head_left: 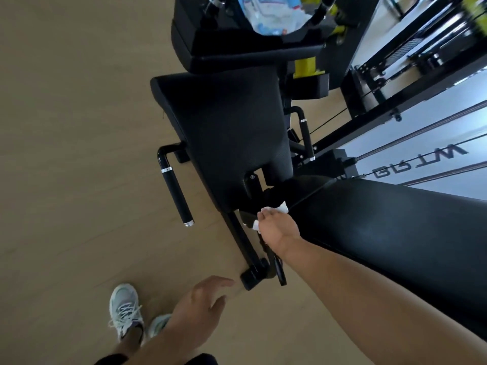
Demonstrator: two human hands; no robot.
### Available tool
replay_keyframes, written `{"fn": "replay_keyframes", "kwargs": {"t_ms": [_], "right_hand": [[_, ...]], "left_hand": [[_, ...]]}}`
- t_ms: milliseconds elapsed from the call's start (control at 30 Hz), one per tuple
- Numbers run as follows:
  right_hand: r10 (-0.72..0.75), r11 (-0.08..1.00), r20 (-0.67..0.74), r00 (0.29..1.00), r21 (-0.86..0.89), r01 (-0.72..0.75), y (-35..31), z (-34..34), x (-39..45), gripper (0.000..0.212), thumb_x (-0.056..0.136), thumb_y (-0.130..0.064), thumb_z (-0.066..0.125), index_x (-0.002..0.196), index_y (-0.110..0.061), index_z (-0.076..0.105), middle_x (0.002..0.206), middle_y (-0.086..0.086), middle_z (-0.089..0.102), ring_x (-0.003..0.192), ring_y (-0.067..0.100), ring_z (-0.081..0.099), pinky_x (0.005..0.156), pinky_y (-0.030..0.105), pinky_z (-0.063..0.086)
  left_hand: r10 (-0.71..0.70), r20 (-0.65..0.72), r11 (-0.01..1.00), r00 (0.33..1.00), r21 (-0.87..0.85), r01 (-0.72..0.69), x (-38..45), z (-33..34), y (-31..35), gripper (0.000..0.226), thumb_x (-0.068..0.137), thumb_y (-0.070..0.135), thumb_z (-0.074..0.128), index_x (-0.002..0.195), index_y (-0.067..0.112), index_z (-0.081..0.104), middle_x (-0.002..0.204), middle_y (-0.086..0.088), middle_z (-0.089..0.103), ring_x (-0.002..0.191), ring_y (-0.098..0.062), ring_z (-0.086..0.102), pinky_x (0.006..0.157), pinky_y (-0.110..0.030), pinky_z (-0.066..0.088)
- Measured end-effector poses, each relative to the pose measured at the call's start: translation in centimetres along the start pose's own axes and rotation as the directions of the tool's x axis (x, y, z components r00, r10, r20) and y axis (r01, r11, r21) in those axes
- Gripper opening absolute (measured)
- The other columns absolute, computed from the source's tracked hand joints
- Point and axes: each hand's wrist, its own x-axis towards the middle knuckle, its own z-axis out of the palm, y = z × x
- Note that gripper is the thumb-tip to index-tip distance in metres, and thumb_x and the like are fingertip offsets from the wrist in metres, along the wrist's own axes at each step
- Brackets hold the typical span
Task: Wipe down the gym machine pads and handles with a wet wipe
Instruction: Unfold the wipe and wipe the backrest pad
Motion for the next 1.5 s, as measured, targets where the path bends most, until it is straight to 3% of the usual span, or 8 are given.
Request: {"fn": "replay_keyframes", "kwargs": {"t_ms": [333,433,567,700,933,1133,1267,1500], "right_hand": [[-0.001,0.988,0.082,0.997,0.152,-0.011,7.0,-2.7,-11.4,0.036,0.096,-0.003,0.047,0.130,-0.012,0.057,0.126,0.007,0.060,0.103,0.026,0.067,0.066,0.037,0.051],[0.003,0.991,0.041,0.999,0.131,-0.009,7.1,-2.1,-13.3,0.028,0.096,-0.018,0.052,0.122,-0.014,0.062,0.116,0.002,0.064,0.094,0.022,0.069,0.068,0.032,0.054],[-0.033,0.997,0.011,0.999,0.073,0.032,6.0,-1.0,-13.1,0.040,0.108,-0.034,0.041,0.136,-0.011,0.058,0.142,0.007,0.047,0.115,0.026,0.059,0.075,0.036,0.050],[-0.022,0.992,-0.014,1.000,0.122,0.024,4.6,-1.6,-10.0,0.032,0.103,-0.015,0.046,0.132,-0.012,0.059,0.142,0.008,0.047,0.121,0.027,0.055,0.077,0.037,0.049],[0.163,0.956,-0.062,0.985,0.256,-0.142,3.6,-2.1,-8.8,0.031,0.097,-0.005,0.051,0.127,-0.010,0.059,0.120,0.006,0.065,0.104,0.024,0.065,0.082,0.034,0.055],[0.247,0.948,0.003,0.969,0.208,-0.242,6.0,-3.2,-15.8,0.026,0.092,0.002,0.055,0.109,-0.014,0.067,0.103,0.002,0.070,0.095,0.020,0.067,0.072,0.027,0.041],[0.344,0.917,0.007,0.939,0.214,-0.337,7.8,-2.6,-19.8,0.027,0.093,-0.002,0.055,0.114,-0.017,0.064,0.108,0.001,0.070,0.103,0.021,0.066,0.071,0.028,0.038],[0.299,0.945,0.004,0.954,0.141,-0.296,5.4,-1.2,-14.7,0.043,0.105,-0.016,0.037,0.145,-0.001,0.046,0.143,0.017,0.051,0.133,0.032,0.049,0.117,0.040,0.035]], "left_hand": [[-0.014,0.126,1.000,0.992,0.011,0.012,-3.5,-1.2,6.3,0.046,0.096,0.003,0.052,0.110,0.046,0.058,0.122,0.015,0.064,0.117,0.002,0.058,0.100,-0.009,0.042],[0.024,0.113,0.999,0.993,-0.023,-0.022,-3.3,-1.3,7.6,0.038,0.098,0.003,0.052,0.123,0.028,0.064,0.117,0.019,0.062,0.110,0.007,0.056,0.100,-0.008,0.042],[0.011,0.119,0.999,0.993,-0.045,-0.006,-3.7,-2.2,7.7,0.036,0.100,0.007,0.051,0.115,0.038,0.062,0.111,0.031,0.060,0.103,0.017,0.054,0.093,-0.006,0.045],[0.003,0.086,1.000,0.996,-0.024,-0.001,-4.4,-3.1,5.0,0.036,0.099,0.008,0.054,0.108,0.042,0.064,0.108,0.024,0.070,0.107,0.012,0.061,0.100,-0.023,0.050],[-0.133,-0.005,0.991,0.991,-0.025,0.133,-5.5,-5.1,1.6,0.039,0.099,0.006,0.055,0.098,0.044,0.065,0.099,0.023,0.073,0.096,0.016,0.063,0.081,-0.005,0.048],[-0.005,0.068,0.997,0.998,-0.076,0.010,-2.7,-1.9,6.4,0.046,0.095,-0.004,0.055,0.094,0.041,0.066,0.095,0.020,0.073,0.095,0.010,0.065,0.096,-0.020,0.051],[0.145,0.125,0.989,0.982,-0.050,-0.139,-1.9,0.1,10.6,0.044,0.100,0.010,0.053,0.096,0.054,0.059,0.098,0.031,0.067,0.094,0.014,0.063,0.086,-0.015,0.053],[0.117,0.079,0.992,0.990,-0.058,-0.113,-3.5,0.0,9.0,0.043,0.096,0.009,0.059,0.098,0.051,0.066,0.097,0.030,0.072,0.096,0.005,0.068,0.091,-0.029,0.057]]}}
